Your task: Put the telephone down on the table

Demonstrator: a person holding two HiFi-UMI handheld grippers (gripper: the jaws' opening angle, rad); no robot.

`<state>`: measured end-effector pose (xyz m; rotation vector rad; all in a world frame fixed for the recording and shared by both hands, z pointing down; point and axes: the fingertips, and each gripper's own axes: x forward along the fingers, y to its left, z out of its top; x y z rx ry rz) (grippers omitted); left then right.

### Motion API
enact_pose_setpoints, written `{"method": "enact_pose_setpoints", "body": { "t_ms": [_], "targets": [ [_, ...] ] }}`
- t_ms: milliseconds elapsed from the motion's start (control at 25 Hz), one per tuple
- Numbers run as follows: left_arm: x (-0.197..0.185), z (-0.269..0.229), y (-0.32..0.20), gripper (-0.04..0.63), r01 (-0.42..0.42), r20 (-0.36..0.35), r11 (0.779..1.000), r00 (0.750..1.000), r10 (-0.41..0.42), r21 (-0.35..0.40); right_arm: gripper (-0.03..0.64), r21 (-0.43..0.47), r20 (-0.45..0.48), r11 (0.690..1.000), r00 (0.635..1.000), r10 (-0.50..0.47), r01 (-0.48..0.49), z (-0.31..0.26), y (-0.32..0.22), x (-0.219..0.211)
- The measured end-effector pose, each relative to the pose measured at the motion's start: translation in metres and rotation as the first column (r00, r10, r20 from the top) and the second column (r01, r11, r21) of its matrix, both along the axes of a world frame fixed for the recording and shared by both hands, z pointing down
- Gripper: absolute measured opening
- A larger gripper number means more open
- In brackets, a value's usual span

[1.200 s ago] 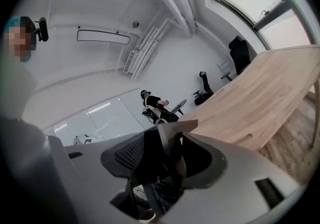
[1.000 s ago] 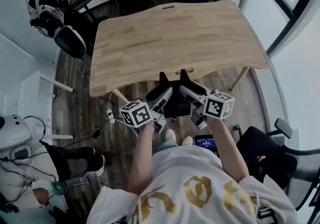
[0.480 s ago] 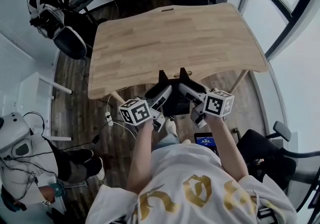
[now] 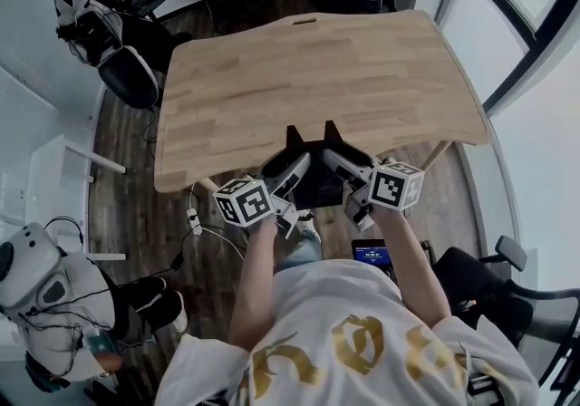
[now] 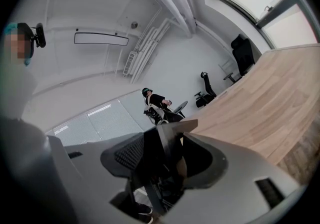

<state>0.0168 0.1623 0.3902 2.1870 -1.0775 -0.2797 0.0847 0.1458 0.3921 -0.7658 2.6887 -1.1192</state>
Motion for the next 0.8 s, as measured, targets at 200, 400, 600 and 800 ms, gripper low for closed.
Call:
{"method": "enact_pose_setpoints", "body": {
  "t_ms": [200, 400, 600, 800],
  "targets": [
    [-0.027, 0.007, -0.072, 0.238, -0.006, -0.022, 1.0, 1.0, 0.006, -0.027, 0.221, -0.022, -0.028, 1.0, 1.0, 0.001, -0.001, 0.005, -0.072, -0.027],
    [-0.036, 0.013, -0.097, 0.238, -0.007, -0.025, 1.0, 1.0, 0.006, -0.02, 0.221, -0.022, -0.027, 1.0, 1.0, 0.0, -0.001, 0.011, -0.097, -0.036],
    [-0.066, 0.019, -0.165, 0.238, -0.031, -0.032, 0.998, 0.999, 0.03, -0.046, 0.221, -0.053, -0.034, 0.998, 0.999, 0.023, -0.024, 0.017, -0.163, -0.066],
    [-0.086, 0.037, -0.221, 0.238, -0.055, -0.063, 0.994, 0.997, 0.05, -0.089, 0.221, -0.096, -0.066, 0.993, 0.996, 0.056, -0.062, 0.033, -0.217, -0.086]
  ]
}}
